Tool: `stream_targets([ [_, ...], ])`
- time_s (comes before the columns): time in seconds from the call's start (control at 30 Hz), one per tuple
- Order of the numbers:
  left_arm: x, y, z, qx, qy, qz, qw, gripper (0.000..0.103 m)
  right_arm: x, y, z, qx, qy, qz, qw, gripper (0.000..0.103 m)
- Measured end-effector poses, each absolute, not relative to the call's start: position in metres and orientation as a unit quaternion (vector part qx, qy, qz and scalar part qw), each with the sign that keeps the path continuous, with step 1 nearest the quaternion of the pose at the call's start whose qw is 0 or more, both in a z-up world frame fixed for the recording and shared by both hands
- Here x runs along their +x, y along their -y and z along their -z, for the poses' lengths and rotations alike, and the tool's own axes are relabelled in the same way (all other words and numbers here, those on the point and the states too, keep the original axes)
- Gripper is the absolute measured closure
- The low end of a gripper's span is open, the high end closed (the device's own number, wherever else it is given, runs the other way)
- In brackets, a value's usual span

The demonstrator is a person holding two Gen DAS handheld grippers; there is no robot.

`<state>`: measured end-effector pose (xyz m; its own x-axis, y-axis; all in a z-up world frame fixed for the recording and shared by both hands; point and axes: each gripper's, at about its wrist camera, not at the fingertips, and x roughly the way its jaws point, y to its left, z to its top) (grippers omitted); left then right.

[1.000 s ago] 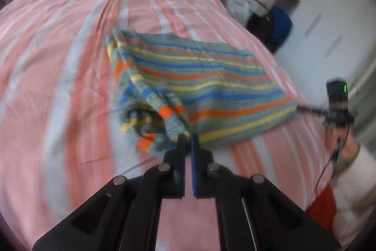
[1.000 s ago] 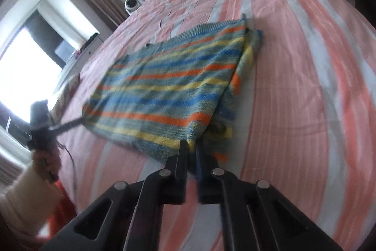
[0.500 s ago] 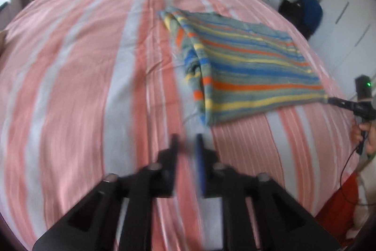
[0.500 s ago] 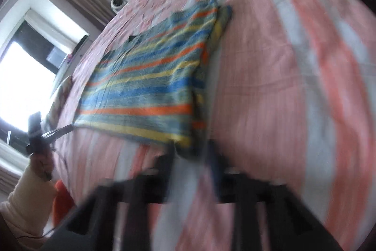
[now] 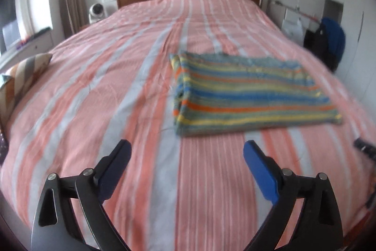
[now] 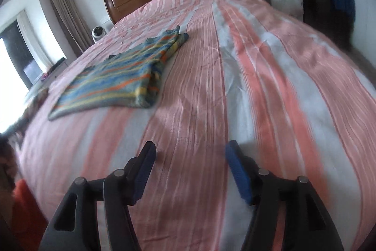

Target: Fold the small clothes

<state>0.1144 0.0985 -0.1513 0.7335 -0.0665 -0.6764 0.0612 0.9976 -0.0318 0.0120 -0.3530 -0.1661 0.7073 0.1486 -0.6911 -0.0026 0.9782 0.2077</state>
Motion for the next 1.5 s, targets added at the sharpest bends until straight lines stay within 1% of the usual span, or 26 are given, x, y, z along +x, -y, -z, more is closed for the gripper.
stream_targets([
  [0.07,0.119,-0.095,0.177,0.005,-0.381,0.026,0.924,0.006,0.012,0.350,0.171,0.085,-0.369,-0.036,0.925,0.033],
  [0.13,0.119,-0.097,0.198,-0.002,-0.392,0.027,0.920,0.006,0.011,0.347,0.175,0.067,-0.364,-0.038,0.928,0.030],
  [0.2,0.108,-0.104,0.204,-0.019,-0.350,0.024,0.936,0.001,0.011,0.346,0.176,0.062,-0.360,-0.041,0.930,0.029],
  [0.23,0.106,-0.107,0.206,-0.024,-0.345,0.025,0.938,0.001,0.012,0.346,0.177,0.061,-0.359,-0.040,0.930,0.029],
  [0.47,0.111,-0.110,0.207,-0.023,-0.345,0.027,0.938,0.001,0.015,0.338,0.179,0.039,-0.364,-0.028,0.930,0.027],
  [0.97,0.106,-0.098,0.210,-0.008,-0.344,0.018,0.939,0.000,0.016,0.339,0.179,0.042,-0.363,-0.029,0.930,0.027],
  [1.1,0.101,-0.090,0.199,0.010,-0.369,-0.003,0.930,0.002,0.015,0.338,0.179,0.036,-0.364,-0.024,0.930,0.027],
  [1.17,0.093,-0.076,0.185,0.008,-0.369,0.009,0.929,0.002,0.013,0.339,0.179,0.039,-0.361,-0.025,0.931,0.027],
  [1.23,0.088,-0.052,0.171,0.012,-0.358,0.058,0.932,0.002,0.013,0.340,0.178,0.042,-0.361,-0.025,0.931,0.027],
  [1.33,0.089,0.013,0.152,0.079,-0.346,0.154,0.922,0.002,0.019,0.343,0.168,0.053,-0.388,-0.028,0.920,0.027],
  [1.43,0.100,0.082,0.143,0.135,-0.321,0.242,0.905,0.002,0.036,0.370,0.146,0.157,-0.397,-0.096,0.899,0.027],
  [1.5,0.112,0.120,0.147,0.163,-0.314,0.271,0.895,0.002,0.065,0.393,0.132,0.208,-0.403,-0.115,0.884,0.027],
])
